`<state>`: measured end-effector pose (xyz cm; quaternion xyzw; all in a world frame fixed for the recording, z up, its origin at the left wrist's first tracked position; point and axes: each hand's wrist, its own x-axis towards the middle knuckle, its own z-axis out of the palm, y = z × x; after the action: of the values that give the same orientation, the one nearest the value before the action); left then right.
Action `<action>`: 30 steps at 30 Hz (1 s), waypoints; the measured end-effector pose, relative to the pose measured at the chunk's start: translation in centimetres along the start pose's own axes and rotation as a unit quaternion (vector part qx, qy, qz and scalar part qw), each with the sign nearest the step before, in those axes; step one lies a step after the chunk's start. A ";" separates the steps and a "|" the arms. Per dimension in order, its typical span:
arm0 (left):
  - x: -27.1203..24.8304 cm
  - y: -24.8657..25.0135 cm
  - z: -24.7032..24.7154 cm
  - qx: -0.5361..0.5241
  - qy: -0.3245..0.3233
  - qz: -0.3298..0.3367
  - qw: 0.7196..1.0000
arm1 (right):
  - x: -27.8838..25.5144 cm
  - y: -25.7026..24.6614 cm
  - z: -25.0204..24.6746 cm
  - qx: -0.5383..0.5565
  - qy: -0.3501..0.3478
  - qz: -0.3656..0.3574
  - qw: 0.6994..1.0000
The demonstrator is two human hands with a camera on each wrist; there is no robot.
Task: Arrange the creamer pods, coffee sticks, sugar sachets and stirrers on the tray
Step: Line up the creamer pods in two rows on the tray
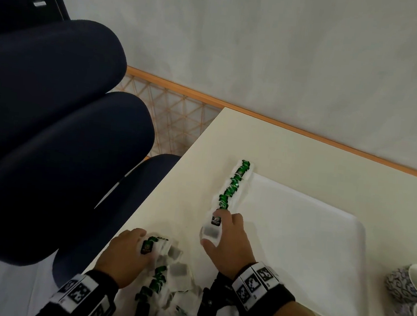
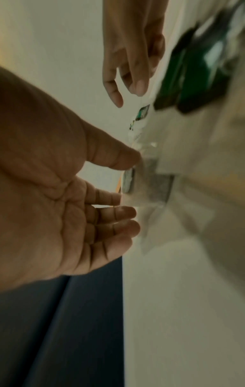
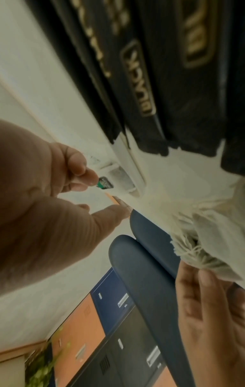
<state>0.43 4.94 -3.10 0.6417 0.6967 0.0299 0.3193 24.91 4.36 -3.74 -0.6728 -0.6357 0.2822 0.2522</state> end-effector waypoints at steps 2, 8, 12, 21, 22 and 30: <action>0.3 0.4 0.2 -0.028 -0.005 -0.008 1.000 | -0.2 -0.1 0.0 0.008 -0.015 -0.010 1.000; 0.1 0.8 0.0 -0.059 0.038 0.017 0.997 | -0.7 -0.6 -0.3 0.000 -0.050 -0.021 0.999; -0.4 0.5 -0.1 -0.079 0.063 0.032 0.994 | -0.9 -0.7 0.0 -0.013 -0.084 -0.043 0.995; -1.1 -0.7 -0.2 -0.088 0.102 0.090 0.987 | -1.3 -1.5 0.5 -0.030 -0.139 -0.085 0.986; -1.4 -0.6 -0.5 -0.092 0.101 0.096 0.986 | -1.3 -1.7 0.3 -0.027 -0.142 -0.086 0.986; -3.1 2.8 -2.6 -0.279 0.024 0.184 0.942 | -2.1 -5.3 -1.2 0.086 -0.173 -0.131 0.972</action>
<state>1.55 3.56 1.55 0.6425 0.5378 0.2966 0.4583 21.93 2.60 0.97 -0.5005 -0.7255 0.4128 0.2297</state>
